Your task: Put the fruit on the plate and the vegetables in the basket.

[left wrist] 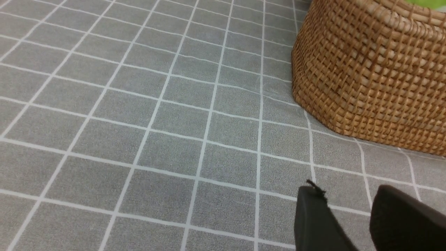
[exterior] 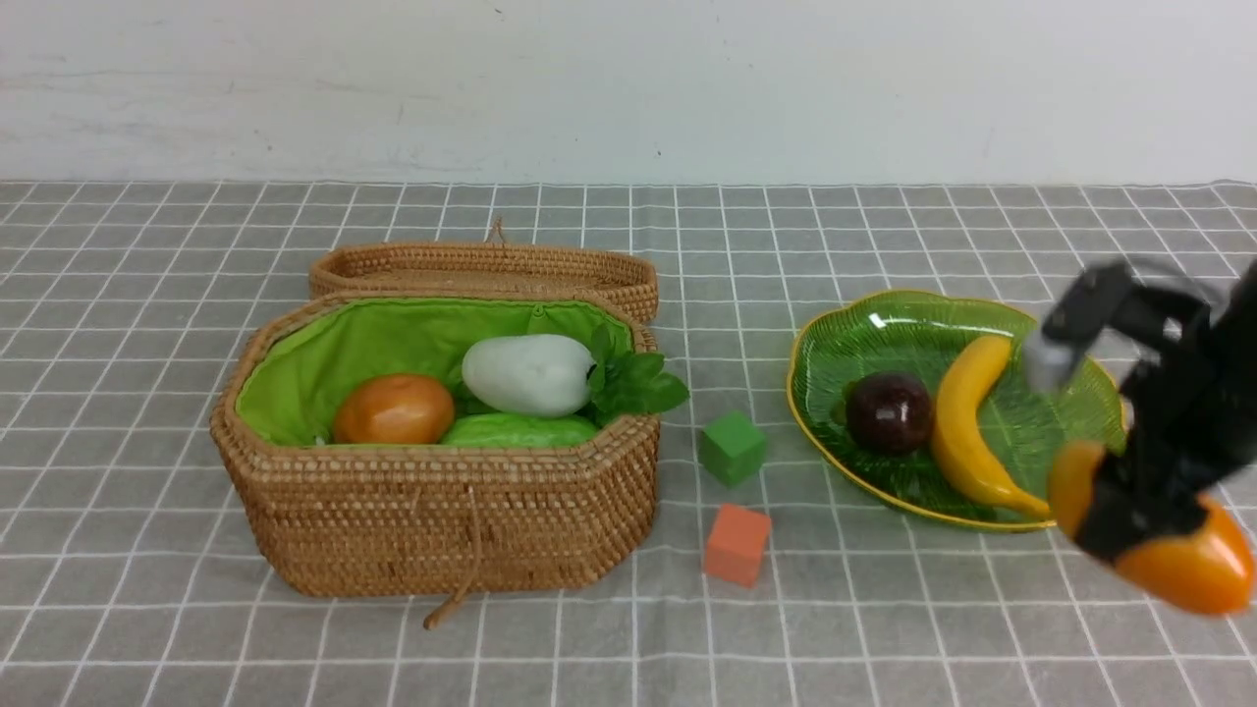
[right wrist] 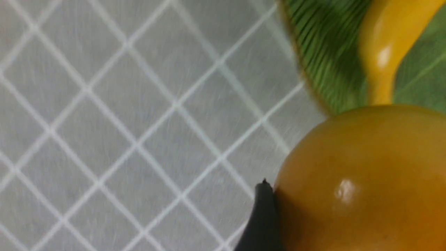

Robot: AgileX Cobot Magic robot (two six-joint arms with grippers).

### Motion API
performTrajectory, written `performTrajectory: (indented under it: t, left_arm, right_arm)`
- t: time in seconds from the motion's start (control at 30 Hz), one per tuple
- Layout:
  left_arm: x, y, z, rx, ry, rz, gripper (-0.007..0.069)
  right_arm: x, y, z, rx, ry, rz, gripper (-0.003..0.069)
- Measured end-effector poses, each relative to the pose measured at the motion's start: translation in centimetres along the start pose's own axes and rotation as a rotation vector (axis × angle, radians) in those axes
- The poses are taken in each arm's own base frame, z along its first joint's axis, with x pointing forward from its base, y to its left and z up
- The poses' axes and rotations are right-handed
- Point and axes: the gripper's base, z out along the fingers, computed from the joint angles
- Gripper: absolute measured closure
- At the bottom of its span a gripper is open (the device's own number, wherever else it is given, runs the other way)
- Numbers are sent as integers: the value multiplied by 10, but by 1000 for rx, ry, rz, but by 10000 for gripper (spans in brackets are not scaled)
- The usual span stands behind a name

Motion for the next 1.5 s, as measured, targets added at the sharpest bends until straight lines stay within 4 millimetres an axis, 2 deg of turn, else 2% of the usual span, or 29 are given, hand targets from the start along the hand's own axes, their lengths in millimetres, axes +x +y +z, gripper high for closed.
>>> performTrajectory:
  t: [0.1, 0.17, 0.2, 0.3, 0.5, 0.63, 0.83, 0.97, 1.13, 1.23, 1.4, 1.43, 1.5]
  left_arm:
    - [0, 0, 0, 0, 0, 0, 386]
    - [0, 0, 0, 0, 0, 0, 386]
    - [0, 0, 0, 0, 0, 0, 386]
    - [0, 0, 0, 0, 0, 0, 386]
    - [0, 0, 0, 0, 0, 0, 386]
    - [0, 0, 0, 0, 0, 0, 386]
    - [0, 0, 0, 0, 0, 0, 386]
    - [0, 0, 0, 0, 0, 0, 386]
    - [0, 0, 0, 0, 0, 0, 386]
    - [0, 0, 0, 0, 0, 0, 386]
    - [0, 0, 0, 0, 0, 0, 386]
    - [0, 0, 0, 0, 0, 0, 386]
    - [0, 0, 0, 0, 0, 0, 386]
  right_arm:
    - [-13, -13, -12, 58, -123, 102, 110]
    - [-21, -28, -13, 127, -245, 259, 110]
    - [-25, -37, -10, 166, -309, 360, 110]
    - [-28, -50, -1, 207, -377, 487, 110]
    - [-27, -65, 37, 196, -393, 713, 110]
    - [-27, -66, 39, 187, -399, 767, 108]
    - [-27, -65, 39, 179, -399, 782, -8]
    - [-26, -61, 32, 164, -388, 779, -13]
    - [-25, -45, 1, 132, -381, 756, 83]
    - [-20, -29, -26, 100, -360, 731, 182]
    - [-6, 4, -66, 30, -288, 685, 382]
    - [-1, 13, -75, 16, -253, 669, 449]
    - [7, 24, -87, 13, -218, 648, 525]
